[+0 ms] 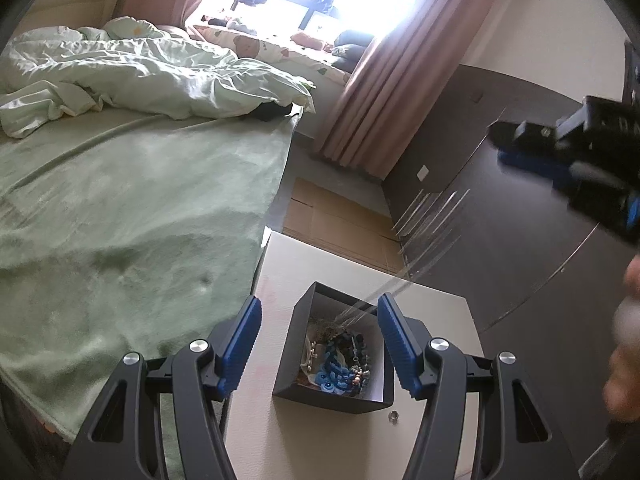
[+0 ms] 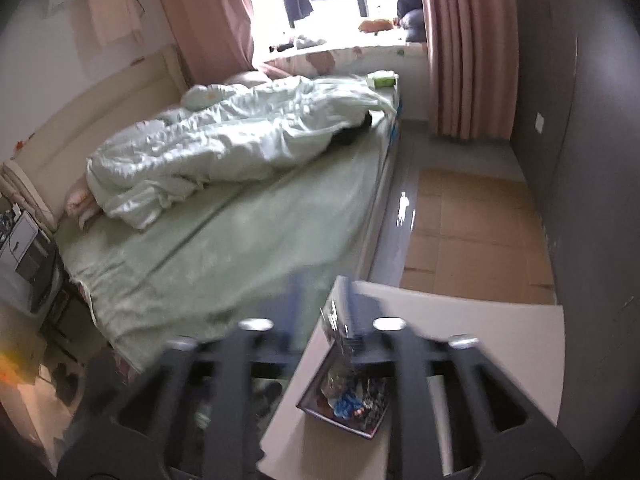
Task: Organize jewelry
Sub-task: 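Open the left tool over the box dropping the grey bracelet while the right tool lowers the chains in, then move the left tool to the small silver ring while the right tool approaches the dark bead bracelet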
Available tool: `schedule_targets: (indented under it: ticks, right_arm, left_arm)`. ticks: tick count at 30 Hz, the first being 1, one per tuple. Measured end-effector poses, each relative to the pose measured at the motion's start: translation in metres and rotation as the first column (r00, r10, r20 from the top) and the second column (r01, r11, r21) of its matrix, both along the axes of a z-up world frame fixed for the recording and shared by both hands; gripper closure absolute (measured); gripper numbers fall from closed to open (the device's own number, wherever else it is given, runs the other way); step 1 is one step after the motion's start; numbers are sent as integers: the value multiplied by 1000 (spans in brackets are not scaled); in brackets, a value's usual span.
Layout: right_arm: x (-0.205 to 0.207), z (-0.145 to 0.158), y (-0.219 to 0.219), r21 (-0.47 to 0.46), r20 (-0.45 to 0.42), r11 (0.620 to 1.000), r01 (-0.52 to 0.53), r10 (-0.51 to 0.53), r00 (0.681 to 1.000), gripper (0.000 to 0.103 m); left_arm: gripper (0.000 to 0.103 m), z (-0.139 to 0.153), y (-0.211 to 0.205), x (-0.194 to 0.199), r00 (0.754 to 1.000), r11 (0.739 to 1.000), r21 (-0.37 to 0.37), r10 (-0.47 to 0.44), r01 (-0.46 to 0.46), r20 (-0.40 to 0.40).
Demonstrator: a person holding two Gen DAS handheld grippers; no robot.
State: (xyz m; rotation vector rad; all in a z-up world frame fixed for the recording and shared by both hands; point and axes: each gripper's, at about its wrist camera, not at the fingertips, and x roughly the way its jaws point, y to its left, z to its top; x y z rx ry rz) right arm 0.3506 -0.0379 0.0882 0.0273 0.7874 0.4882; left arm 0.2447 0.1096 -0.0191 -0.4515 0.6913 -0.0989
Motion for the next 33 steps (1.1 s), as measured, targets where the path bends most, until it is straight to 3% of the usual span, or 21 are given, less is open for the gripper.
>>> schedule_targets:
  ticks: [1,3,10,14,24,33]
  right_arm:
    - [-2,-2,-2,0,4,1000,5,-5,1000,34]
    - [-4,-7,-10,7,10,1000,16,-17,1000,27]
    - [-14,-35,-60,8,-15,997,78,-78,997,27]
    - [-21,-57,-99,13,-50,992,128,-127,991,27]
    - [-35,-109,-186,28,-136,965,259,-253,958,27]
    - [-40,-159,-222,47,-200,950,308,-293,935,27]
  left_arm:
    - [45,0,-1,0,1000,1000,3,-1,1,0]
    - [45,0,-1,0,1000,1000,8,-3,3,0]
    - [45,1,-13,-2,999,998,51,-33,32,7]
    - [40,4,-25,-3,998,995,84,-61,59,21]
    - [38,1,-77,3,986,976,147,-166,163,13]
    - [41,-18,-136,3,958,931,226,-280,287,-63]
